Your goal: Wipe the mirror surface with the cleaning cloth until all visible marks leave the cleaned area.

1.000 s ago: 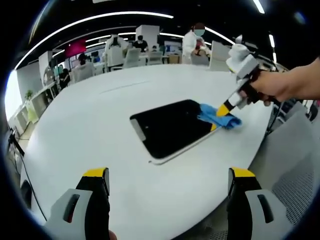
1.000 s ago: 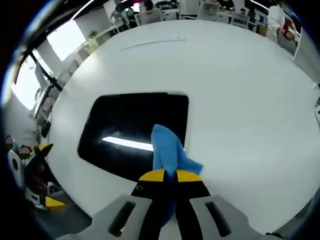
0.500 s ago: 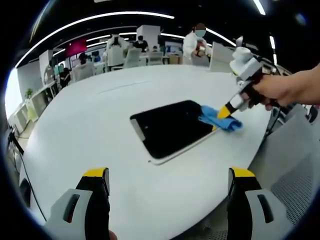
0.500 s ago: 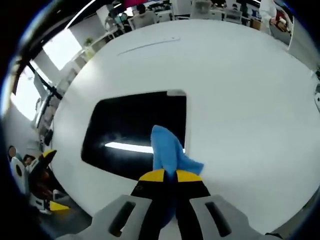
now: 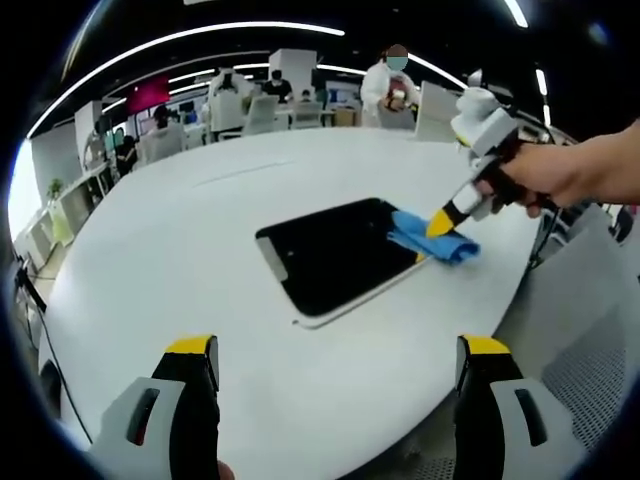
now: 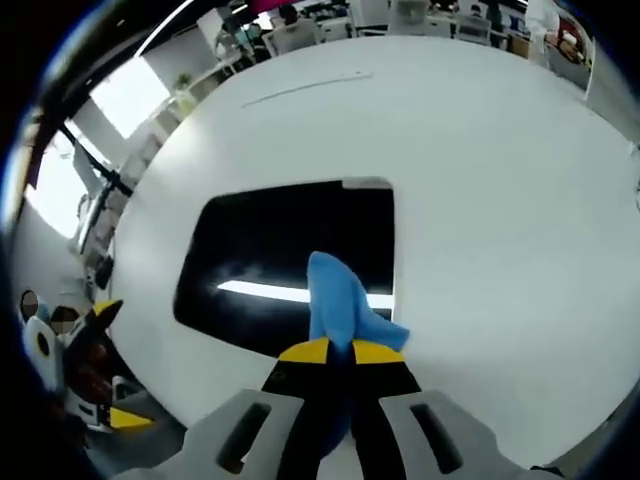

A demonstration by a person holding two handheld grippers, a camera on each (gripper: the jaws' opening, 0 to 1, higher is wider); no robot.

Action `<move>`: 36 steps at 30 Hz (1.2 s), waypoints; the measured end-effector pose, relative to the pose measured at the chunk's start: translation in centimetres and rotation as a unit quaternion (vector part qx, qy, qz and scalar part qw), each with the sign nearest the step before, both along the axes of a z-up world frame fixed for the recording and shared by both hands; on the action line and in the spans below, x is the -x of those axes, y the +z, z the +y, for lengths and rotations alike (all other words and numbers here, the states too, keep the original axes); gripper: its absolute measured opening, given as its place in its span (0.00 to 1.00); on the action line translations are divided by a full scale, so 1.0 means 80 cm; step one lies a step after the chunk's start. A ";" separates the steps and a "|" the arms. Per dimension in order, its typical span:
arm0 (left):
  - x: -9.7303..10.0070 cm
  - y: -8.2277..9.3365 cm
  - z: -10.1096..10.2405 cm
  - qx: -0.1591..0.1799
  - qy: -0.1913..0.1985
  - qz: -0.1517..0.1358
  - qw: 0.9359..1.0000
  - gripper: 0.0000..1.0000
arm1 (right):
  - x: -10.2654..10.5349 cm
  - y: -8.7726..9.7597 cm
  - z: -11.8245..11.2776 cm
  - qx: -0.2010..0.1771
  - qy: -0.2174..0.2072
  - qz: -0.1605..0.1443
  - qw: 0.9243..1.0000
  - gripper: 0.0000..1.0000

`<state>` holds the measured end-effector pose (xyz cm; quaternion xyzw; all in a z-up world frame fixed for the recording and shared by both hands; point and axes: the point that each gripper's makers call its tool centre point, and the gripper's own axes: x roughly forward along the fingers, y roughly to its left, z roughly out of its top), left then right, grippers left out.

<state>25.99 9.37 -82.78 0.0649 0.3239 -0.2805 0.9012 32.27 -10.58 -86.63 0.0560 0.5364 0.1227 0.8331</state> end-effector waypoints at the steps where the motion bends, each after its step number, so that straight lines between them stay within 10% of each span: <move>1: 0.000 0.000 0.000 0.000 0.000 0.000 1.000 0.99 | -0.001 0.000 0.001 -0.001 0.000 0.000 1.000 0.01; 36: 0.001 -0.003 0.000 -0.008 -0.003 0.002 1.000 0.98 | -0.006 -0.001 0.080 -0.037 0.017 -0.001 0.999 0.01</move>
